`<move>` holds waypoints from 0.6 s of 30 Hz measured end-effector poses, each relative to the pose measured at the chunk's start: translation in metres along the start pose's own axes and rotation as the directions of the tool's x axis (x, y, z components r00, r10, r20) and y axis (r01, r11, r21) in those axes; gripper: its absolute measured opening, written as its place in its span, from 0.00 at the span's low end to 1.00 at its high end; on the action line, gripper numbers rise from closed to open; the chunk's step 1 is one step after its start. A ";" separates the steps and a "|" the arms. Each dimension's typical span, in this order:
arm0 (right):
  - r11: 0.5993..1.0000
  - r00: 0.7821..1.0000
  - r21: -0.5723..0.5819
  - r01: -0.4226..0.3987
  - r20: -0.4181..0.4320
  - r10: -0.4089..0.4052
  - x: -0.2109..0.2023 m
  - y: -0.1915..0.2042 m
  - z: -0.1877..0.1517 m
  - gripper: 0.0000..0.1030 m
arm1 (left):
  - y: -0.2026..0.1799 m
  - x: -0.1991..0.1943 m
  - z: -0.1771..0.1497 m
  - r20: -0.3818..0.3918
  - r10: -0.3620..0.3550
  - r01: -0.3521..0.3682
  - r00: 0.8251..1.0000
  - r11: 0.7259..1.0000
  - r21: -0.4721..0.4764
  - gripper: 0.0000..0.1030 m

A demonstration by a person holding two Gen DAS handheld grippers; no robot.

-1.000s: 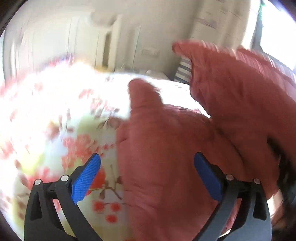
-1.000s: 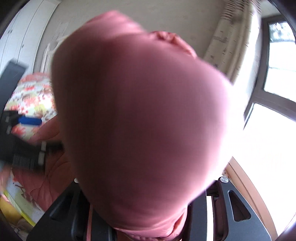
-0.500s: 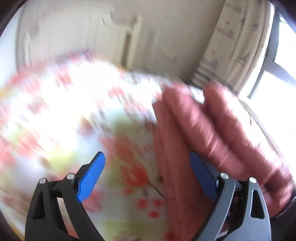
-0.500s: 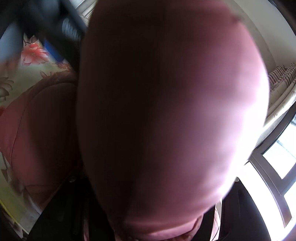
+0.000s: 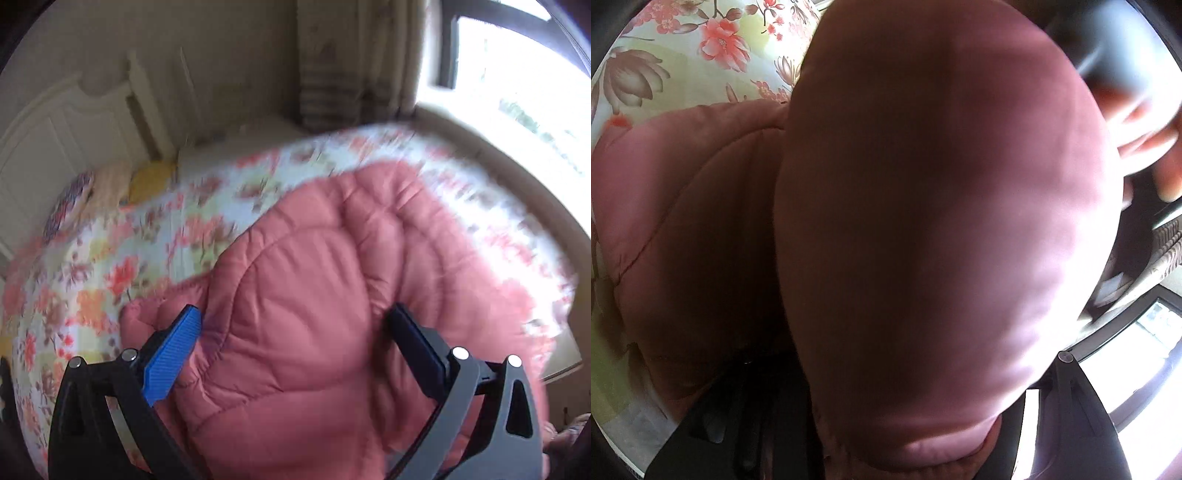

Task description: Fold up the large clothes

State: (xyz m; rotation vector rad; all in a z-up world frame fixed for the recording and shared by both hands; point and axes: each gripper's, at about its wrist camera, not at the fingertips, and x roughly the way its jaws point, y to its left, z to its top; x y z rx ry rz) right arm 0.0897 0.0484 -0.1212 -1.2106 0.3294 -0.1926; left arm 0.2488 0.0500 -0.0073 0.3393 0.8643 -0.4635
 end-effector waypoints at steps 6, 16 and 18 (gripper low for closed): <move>0.998 0.995 -0.045 -0.033 0.095 0.037 -0.030 0.002 -0.016 0.58 | 0.023 0.027 -0.041 0.139 -0.029 0.039 0.990 0.997 -0.071 0.98; 0.643 0.747 0.396 -0.656 0.466 0.474 -0.084 -0.154 -0.089 0.72 | 0.017 0.006 -0.040 0.221 0.051 -0.026 0.974 0.993 -0.117 0.98; 0.534 0.756 0.537 -0.653 0.502 0.420 -0.075 -0.185 -0.105 0.71 | 0.018 0.006 -0.040 0.226 0.052 -0.026 0.973 0.993 -0.118 0.98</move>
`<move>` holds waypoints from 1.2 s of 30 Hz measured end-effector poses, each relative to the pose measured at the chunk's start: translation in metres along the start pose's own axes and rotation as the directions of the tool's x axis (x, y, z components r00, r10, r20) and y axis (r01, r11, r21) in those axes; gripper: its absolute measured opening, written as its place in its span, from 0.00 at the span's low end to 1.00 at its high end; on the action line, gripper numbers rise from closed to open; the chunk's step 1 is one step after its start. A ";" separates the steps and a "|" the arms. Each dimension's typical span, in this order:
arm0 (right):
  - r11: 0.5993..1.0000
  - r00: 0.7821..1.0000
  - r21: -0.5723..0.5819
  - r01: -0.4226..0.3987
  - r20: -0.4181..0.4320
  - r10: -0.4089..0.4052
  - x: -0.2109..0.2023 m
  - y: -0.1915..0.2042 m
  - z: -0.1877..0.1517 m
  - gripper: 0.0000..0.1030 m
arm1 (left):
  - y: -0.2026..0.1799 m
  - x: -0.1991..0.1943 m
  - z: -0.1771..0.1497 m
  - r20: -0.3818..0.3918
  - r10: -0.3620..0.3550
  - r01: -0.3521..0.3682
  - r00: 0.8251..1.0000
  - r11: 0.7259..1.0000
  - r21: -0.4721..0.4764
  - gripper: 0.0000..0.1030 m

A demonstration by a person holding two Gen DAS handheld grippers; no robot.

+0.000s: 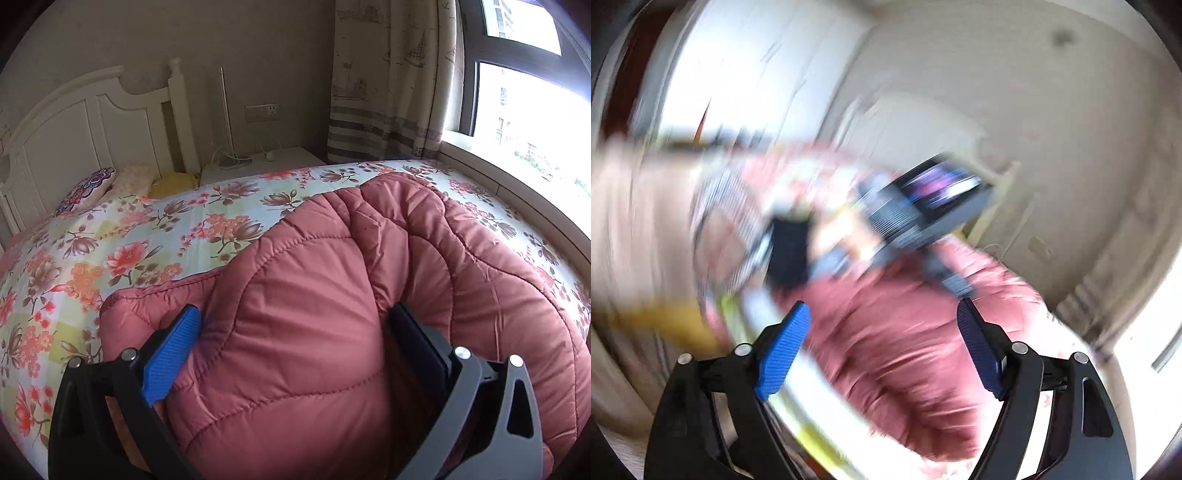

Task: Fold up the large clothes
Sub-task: 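Release the bundle and press it flat with both grippers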

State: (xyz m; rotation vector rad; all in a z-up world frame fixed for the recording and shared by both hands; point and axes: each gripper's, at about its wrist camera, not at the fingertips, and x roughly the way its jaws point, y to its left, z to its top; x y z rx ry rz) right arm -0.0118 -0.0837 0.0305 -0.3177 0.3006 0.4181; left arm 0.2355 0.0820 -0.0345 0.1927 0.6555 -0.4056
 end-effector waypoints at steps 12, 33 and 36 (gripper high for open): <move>0.987 0.970 -0.013 0.160 -0.184 -0.159 0.093 -0.005 -0.046 0.58 | -0.003 0.004 0.007 -0.064 0.000 0.002 0.998 0.999 0.042 0.98; 0.994 0.984 0.101 -0.037 -0.171 0.054 0.085 -0.015 -0.048 0.58 | 0.017 0.007 -0.001 -0.097 0.219 -0.232 0.971 0.962 -0.142 0.98; 0.989 0.992 0.144 -0.032 -0.116 0.049 0.074 -0.037 -0.030 0.58 | 0.017 0.006 -0.001 -0.093 0.211 -0.223 0.973 0.963 -0.149 0.98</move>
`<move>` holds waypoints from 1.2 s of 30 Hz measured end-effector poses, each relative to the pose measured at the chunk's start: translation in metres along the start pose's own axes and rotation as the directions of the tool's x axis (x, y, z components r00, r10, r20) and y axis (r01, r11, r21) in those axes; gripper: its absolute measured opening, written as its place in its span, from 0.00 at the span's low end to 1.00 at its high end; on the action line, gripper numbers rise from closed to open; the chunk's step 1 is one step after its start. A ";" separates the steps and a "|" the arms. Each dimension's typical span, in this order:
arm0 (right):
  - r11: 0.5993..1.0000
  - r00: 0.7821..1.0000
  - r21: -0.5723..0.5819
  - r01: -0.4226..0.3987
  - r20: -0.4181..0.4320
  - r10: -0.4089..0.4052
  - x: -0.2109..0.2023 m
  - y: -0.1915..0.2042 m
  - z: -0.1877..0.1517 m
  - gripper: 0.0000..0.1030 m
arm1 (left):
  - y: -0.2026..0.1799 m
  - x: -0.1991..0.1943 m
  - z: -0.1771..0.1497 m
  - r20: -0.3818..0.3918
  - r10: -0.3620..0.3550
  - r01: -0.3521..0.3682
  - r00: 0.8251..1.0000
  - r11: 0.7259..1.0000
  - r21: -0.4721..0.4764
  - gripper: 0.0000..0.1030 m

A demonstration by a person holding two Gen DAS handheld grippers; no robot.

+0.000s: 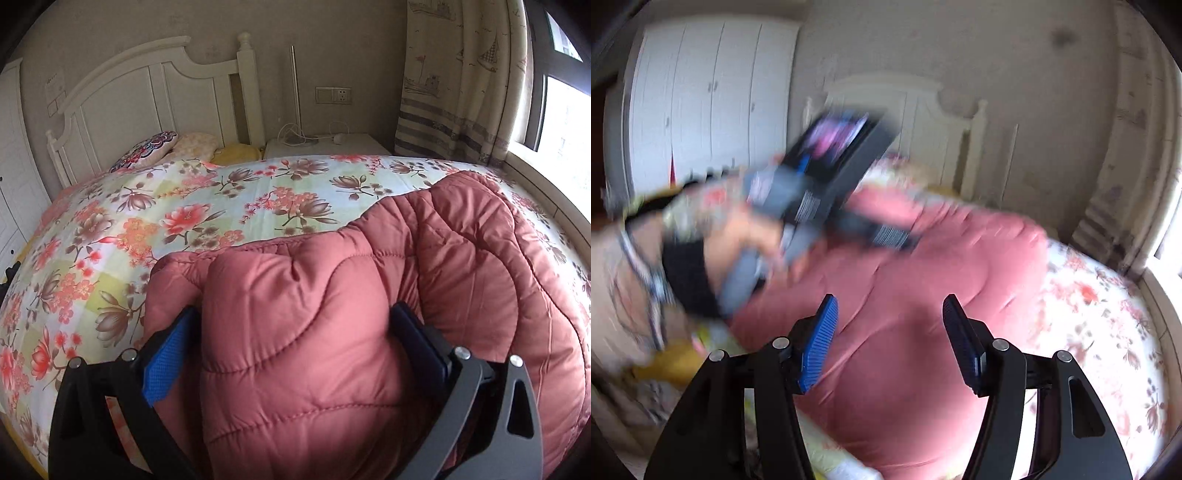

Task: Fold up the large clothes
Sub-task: 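Release the bundle and press it flat with both grippers, then grasp the pink jacket bundle edge with the right gripper and lift it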

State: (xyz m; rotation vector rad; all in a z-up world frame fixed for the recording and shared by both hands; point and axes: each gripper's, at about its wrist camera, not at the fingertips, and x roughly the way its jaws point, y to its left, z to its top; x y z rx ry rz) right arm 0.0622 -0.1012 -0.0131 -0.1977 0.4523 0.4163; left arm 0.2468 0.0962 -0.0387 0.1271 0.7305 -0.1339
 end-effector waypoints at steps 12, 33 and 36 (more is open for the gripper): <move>0.981 0.951 0.155 0.114 -0.302 -0.063 0.146 -0.123 0.051 0.53 | 0.006 -0.001 -0.003 0.008 0.000 0.000 1.000 1.000 -0.022 0.98; 0.980 0.857 0.149 0.130 -0.514 -0.036 0.240 -0.139 0.050 0.54 | 0.012 -0.001 -0.004 0.005 -0.050 0.050 0.999 0.997 -0.051 0.98; 0.979 0.863 0.091 0.184 -0.492 -0.116 0.220 -0.136 0.061 0.54 | 0.013 -0.002 -0.004 0.010 -0.049 0.049 0.999 0.997 -0.055 0.98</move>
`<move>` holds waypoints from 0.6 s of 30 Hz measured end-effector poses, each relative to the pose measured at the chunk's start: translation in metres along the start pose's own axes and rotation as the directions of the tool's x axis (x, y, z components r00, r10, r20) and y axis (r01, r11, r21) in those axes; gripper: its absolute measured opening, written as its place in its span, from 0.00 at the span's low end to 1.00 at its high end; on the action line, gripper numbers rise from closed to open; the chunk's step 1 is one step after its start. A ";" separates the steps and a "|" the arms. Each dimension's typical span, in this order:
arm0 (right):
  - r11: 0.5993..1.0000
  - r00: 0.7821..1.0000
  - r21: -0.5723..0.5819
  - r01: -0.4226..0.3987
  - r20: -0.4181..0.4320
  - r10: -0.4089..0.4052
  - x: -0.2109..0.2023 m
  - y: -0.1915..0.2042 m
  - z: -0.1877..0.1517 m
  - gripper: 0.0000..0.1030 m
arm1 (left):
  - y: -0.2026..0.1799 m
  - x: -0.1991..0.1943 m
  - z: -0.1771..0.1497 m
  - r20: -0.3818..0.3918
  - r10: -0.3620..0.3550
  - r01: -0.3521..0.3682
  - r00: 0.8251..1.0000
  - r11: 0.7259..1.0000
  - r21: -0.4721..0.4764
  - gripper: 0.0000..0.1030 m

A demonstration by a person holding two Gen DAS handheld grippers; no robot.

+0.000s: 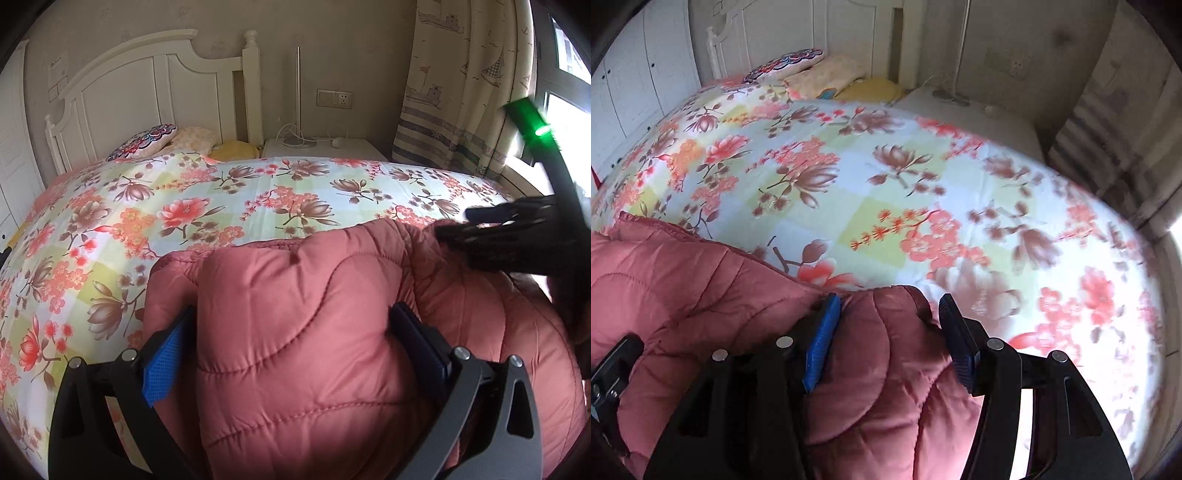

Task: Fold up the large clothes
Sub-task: 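Grasp the pink jacket bundle edge with the right gripper and lift it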

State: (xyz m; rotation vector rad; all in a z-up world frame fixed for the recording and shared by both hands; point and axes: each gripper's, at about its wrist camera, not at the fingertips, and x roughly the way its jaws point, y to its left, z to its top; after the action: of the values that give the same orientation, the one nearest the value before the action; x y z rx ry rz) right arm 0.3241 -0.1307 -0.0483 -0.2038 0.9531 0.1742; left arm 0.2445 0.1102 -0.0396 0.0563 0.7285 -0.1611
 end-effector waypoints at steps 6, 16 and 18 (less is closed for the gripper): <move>0.998 0.981 0.019 -0.058 0.188 0.053 -0.086 0.007 -0.024 0.65 | 0.002 0.000 -0.001 0.001 0.001 -0.001 1.000 1.000 -0.001 0.98; 0.998 0.994 -0.039 0.046 0.099 -0.042 -0.073 0.036 -0.056 0.65 | 0.001 0.001 -0.001 -0.007 0.015 -0.015 1.000 1.000 0.003 0.98; 0.997 0.985 -0.047 0.056 0.164 -0.047 -0.098 0.044 -0.062 0.66 | 0.002 0.002 -0.001 -0.009 0.009 -0.009 1.000 1.000 -0.002 0.98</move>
State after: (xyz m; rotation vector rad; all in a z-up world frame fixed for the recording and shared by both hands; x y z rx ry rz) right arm 0.2091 -0.1096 -0.0068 -0.2570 0.7806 0.1652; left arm 0.2458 0.1122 -0.0413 0.0582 0.7376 -0.1518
